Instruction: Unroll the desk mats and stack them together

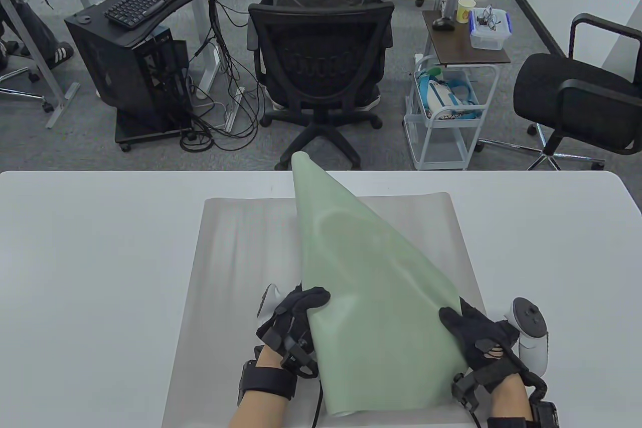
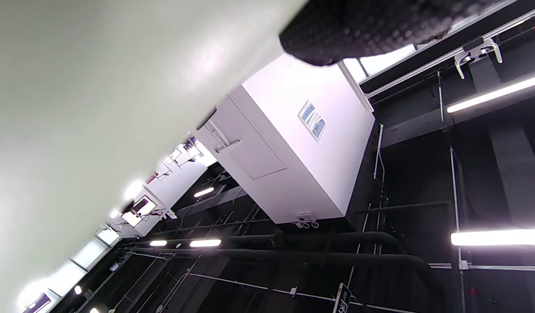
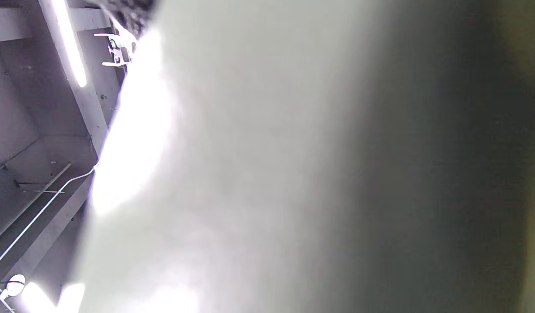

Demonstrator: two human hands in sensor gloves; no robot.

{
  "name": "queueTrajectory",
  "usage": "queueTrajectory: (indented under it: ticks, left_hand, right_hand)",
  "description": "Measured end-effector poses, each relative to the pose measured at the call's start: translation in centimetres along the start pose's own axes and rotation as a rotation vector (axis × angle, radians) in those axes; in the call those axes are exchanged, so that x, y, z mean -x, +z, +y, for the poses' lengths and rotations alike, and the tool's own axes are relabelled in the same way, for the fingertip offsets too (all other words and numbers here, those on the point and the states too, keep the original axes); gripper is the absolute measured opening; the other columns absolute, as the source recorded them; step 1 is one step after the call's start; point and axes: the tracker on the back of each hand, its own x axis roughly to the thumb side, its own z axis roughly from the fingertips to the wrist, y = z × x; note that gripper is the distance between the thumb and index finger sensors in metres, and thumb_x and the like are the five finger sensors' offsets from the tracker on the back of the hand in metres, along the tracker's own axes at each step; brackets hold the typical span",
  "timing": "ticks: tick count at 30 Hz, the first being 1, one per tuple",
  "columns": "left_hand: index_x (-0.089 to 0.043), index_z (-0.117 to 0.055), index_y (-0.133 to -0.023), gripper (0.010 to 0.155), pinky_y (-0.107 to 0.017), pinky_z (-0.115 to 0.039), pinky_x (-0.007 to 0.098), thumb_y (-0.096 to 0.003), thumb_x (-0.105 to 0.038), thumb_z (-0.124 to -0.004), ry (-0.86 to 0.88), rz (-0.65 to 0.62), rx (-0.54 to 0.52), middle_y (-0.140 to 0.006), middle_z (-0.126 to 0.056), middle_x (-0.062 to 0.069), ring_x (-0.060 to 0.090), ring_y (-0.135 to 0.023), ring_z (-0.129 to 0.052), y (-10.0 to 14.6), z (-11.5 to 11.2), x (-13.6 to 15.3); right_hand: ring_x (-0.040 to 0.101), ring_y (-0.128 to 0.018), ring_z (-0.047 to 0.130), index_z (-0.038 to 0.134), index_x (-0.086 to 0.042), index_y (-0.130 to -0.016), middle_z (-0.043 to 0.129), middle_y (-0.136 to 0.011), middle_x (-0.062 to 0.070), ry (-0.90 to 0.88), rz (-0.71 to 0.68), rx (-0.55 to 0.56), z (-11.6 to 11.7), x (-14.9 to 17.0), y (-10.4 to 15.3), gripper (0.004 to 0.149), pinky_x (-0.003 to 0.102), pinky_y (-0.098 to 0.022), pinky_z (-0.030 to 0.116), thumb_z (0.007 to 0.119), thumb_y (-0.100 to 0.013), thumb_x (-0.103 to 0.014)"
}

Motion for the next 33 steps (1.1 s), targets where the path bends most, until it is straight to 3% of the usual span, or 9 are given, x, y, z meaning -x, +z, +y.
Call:
queueTrajectory:
  ticks: [2,4,6,7,9,12,16,25,33]
  left_hand:
    - [-0.018,0.014,-0.089,0.101,-0.063,-0.085,0.050,-0.0490,-0.024,-0.079,0.001,-0.006,-0.004,-0.113,-0.036,0.006,0.039,-0.093,-0.083,0.1,0.4,0.0]
    - [-0.025,0.003,-0.096,0.096,-0.062,-0.086,0.049,-0.0488,-0.024,-0.080,-0.003,-0.004,-0.023,-0.113,-0.038,0.008,0.037,-0.091,-0.086,0.3,0.6,0.0]
    - [-0.028,0.003,-0.096,0.097,-0.061,-0.086,0.047,-0.0495,-0.024,-0.082,-0.040,0.021,-0.042,-0.112,-0.040,0.010,0.033,-0.085,-0.089,0.3,0.6,-0.3]
    - [-0.029,0.003,-0.096,0.096,-0.061,-0.085,0.046,-0.0499,-0.024,-0.081,-0.098,0.043,-0.057,-0.111,-0.039,0.011,0.031,-0.082,-0.089,0.4,0.6,-0.7]
    - [-0.030,0.003,-0.096,0.095,-0.060,-0.084,0.046,-0.0499,-0.022,-0.079,-0.372,0.134,-0.136,-0.110,-0.037,0.013,0.030,-0.080,-0.088,1.1,0.5,-2.1]
    - [-0.031,0.003,-0.096,0.094,-0.059,-0.084,0.046,-0.0500,-0.022,-0.079,-0.538,0.151,-0.172,-0.110,-0.038,0.013,0.029,-0.079,-0.088,1.4,0.1,-3.0]
    - [-0.032,0.003,-0.096,0.094,-0.060,-0.083,0.045,-0.0499,-0.022,-0.078,-0.822,0.189,-0.249,-0.110,-0.038,0.013,0.028,-0.079,-0.087,1.4,-0.8,-4.0]
    - [-0.032,0.003,-0.096,0.093,-0.059,-0.083,0.046,-0.0500,-0.021,-0.077,-1.021,0.186,-0.276,-0.110,-0.036,0.013,0.029,-0.079,-0.086,0.7,-2.2,-3.1]
    - [-0.032,0.002,-0.096,0.092,-0.060,-0.082,0.046,-0.0502,-0.021,-0.077,-1.238,0.211,-0.266,-0.110,-0.036,0.013,0.029,-0.080,-0.085,-0.1,-4.7,-2.0]
  right_hand:
    - [0.017,-0.012,0.103,0.060,-0.034,-0.104,0.102,-0.061,0.001,0.011,0.005,-0.001,0.1,0.1,-0.1,0.053,0.026,-0.006,0.090,0.073,-0.053,-0.033]
    - [0.017,-0.013,0.103,0.061,-0.035,-0.103,0.103,-0.061,0.001,0.040,0.015,0.009,0.0,0.2,-0.1,0.053,0.026,-0.007,0.090,0.073,-0.053,-0.033]
    - [0.018,-0.018,0.104,0.062,-0.036,-0.103,0.103,-0.062,0.001,0.042,0.026,0.027,-0.2,0.3,0.0,0.052,0.028,-0.011,0.091,0.074,-0.052,-0.033]
    - [0.019,-0.021,0.104,0.063,-0.036,-0.103,0.103,-0.062,0.001,0.047,0.031,0.043,-0.4,0.3,0.0,0.052,0.029,-0.013,0.091,0.074,-0.052,-0.033]
    - [0.022,-0.029,0.106,0.064,-0.037,-0.102,0.103,-0.065,0.001,0.035,0.083,0.022,-1.1,1.0,0.2,0.052,0.032,-0.020,0.092,0.075,-0.051,-0.034]
    - [0.031,-0.053,0.100,0.067,-0.032,-0.102,0.091,-0.084,0.007,-0.048,0.160,-0.042,-1.4,1.8,0.3,0.051,0.041,-0.039,0.087,0.077,-0.052,-0.030]
    - [0.034,-0.064,0.095,0.072,-0.027,-0.100,0.083,-0.092,0.010,-0.024,0.239,-0.083,-1.9,2.7,0.3,0.049,0.045,-0.047,0.083,0.080,-0.052,-0.031]
    - [0.036,-0.076,0.088,0.068,-0.024,-0.103,0.076,-0.099,0.010,-0.140,0.234,-0.044,-3.3,3.5,0.2,0.052,0.047,-0.056,0.078,0.079,-0.054,-0.037]
    - [0.035,-0.083,0.082,0.061,-0.027,-0.107,0.067,-0.105,0.009,-0.299,0.199,0.003,-5.8,3.8,-1.5,0.054,0.047,-0.063,0.074,0.074,-0.058,-0.047]
